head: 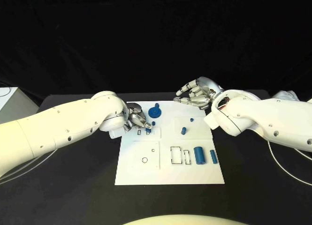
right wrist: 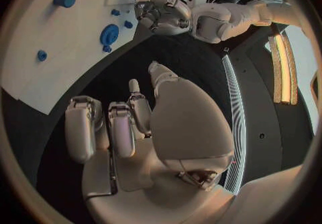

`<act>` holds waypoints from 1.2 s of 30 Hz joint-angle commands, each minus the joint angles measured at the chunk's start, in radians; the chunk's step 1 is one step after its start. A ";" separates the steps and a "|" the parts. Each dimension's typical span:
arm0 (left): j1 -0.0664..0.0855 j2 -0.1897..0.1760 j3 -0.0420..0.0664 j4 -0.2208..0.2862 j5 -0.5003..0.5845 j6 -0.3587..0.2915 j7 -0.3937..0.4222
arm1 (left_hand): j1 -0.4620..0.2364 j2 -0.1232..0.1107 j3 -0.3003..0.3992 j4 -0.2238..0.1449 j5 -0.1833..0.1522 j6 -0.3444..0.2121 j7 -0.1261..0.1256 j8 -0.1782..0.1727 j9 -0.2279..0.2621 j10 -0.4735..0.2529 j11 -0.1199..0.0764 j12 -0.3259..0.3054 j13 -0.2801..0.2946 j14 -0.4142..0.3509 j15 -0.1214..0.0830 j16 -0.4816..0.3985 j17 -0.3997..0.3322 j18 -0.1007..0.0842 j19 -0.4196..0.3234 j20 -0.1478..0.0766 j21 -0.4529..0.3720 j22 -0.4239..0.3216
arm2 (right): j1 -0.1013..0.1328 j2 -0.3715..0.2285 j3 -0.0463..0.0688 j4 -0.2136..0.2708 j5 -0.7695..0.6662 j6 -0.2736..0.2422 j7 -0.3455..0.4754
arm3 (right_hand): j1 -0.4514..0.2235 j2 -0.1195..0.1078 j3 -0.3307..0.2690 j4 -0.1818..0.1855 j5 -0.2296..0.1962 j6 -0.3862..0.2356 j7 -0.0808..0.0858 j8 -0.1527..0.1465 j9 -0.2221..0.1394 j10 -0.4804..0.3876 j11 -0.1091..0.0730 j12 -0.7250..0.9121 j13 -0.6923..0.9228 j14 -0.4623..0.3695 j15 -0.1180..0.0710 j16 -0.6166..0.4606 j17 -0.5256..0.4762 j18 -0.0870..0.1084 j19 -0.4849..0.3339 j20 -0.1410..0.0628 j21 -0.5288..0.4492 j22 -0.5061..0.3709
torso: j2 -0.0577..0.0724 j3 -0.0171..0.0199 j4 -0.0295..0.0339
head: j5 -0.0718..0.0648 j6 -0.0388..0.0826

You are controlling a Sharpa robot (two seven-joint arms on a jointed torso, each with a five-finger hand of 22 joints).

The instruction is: Assemble the parts on the task board

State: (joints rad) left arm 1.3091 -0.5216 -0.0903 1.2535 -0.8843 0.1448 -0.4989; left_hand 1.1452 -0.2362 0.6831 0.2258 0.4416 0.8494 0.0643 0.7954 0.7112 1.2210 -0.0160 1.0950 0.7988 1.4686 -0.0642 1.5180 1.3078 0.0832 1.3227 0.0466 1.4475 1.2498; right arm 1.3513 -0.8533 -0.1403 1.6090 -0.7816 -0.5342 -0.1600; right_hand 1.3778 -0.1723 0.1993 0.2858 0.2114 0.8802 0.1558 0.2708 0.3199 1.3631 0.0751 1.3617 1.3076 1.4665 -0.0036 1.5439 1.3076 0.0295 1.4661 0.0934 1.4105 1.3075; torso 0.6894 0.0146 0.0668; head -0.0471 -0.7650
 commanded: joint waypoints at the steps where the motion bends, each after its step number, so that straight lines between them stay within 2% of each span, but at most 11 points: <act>1: -0.001 -0.001 0.000 0.007 -0.055 -0.061 0.016 | -0.006 0.001 0.204 -0.208 0.005 0.013 -0.006 0.004 0.005 0.007 0.000 0.006 0.002 0.071 -0.008 0.006 0.157 -0.010 0.006 -0.002 0.004 0.002 | -0.001 0.000 0.000 0.001 -0.007 0.015 0.004 | -0.009 0.000 0.002 0.003 0.004 -0.008 0.002 0.003 0.001 -0.006 -0.001 -0.006 0.045 0.088 0.003 -0.004 0.200 0.011 0.029 0.009 -0.005 0.152 | -0.001 -0.0004 0.0002 | 0.002 -0.003; 10: -0.008 -0.005 -0.005 0.023 -0.118 -0.105 0.014 | -0.008 -0.001 0.205 -0.212 0.015 0.017 -0.008 0.004 0.006 0.013 -0.002 0.010 0.008 0.072 -0.009 0.007 0.159 -0.012 0.013 -0.004 0.007 0.011 | -0.001 -0.002 0.000 0.001 -0.007 0.016 0.003 | -0.012 0.001 0.002 0.003 0.006 -0.008 0.002 0.003 0.001 -0.005 -0.001 -0.006 0.045 0.088 0.003 -0.004 0.200 0.011 0.029 0.009 -0.005 0.152 | -0.001 -0.0011 -0.0018 | 0.006 -0.003; 23: -0.023 -0.002 -0.027 0.025 -0.153 -0.115 0.013 | -0.008 -0.002 0.206 -0.215 0.018 0.019 -0.008 0.003 0.007 0.015 -0.003 0.010 0.008 0.072 -0.010 0.007 0.159 -0.012 0.015 -0.004 0.008 0.012 | -0.001 -0.002 0.000 0.001 -0.007 0.018 0.002 | -0.012 0.001 0.002 0.003 0.006 -0.008 0.002 0.003 0.001 -0.005 -0.001 -0.006 0.045 0.088 0.003 -0.004 0.200 0.011 0.029 0.009 -0.005 0.152 | 0.000 -0.0013 -0.0027 | 0.008 -0.004; 36: -0.027 -0.005 -0.032 0.024 -0.161 -0.102 0.009 | -0.007 -0.002 0.208 -0.216 0.021 0.021 -0.009 0.003 0.007 0.016 -0.004 0.010 0.010 0.072 -0.011 0.007 0.160 -0.012 0.017 -0.005 0.010 0.015 | -0.002 -0.003 -0.001 0.001 -0.007 0.019 0.001 | -0.012 0.001 0.002 0.003 0.006 -0.008 0.002 0.003 0.001 -0.005 -0.001 -0.006 0.045 0.088 0.003 -0.004 0.200 0.011 0.029 0.009 -0.005 0.152 | 0.001 -0.0013 -0.0022 | 0.008 -0.005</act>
State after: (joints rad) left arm 1.2849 -0.5267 -0.1200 1.2773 -1.0333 0.0364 -0.4920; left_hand 1.1335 -0.2480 0.6958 0.2078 0.4603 0.8604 0.0605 0.7938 0.7195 1.2301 -0.0177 1.1006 0.8078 1.4650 -0.0676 1.5218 1.3076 0.0834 1.3331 0.0432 1.4513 1.2642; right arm 1.3505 -0.8562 -0.1409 1.6089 -0.7816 -0.5295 -0.1623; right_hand 1.3779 -0.1724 0.1992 0.2858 0.2113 0.8803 0.1558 0.2708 0.3199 1.3631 0.0751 1.3617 1.3074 1.4665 -0.0036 1.5439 1.3074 0.0296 1.4662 0.0934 1.4106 1.3080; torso 0.6899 0.0134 0.0641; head -0.0383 -0.7705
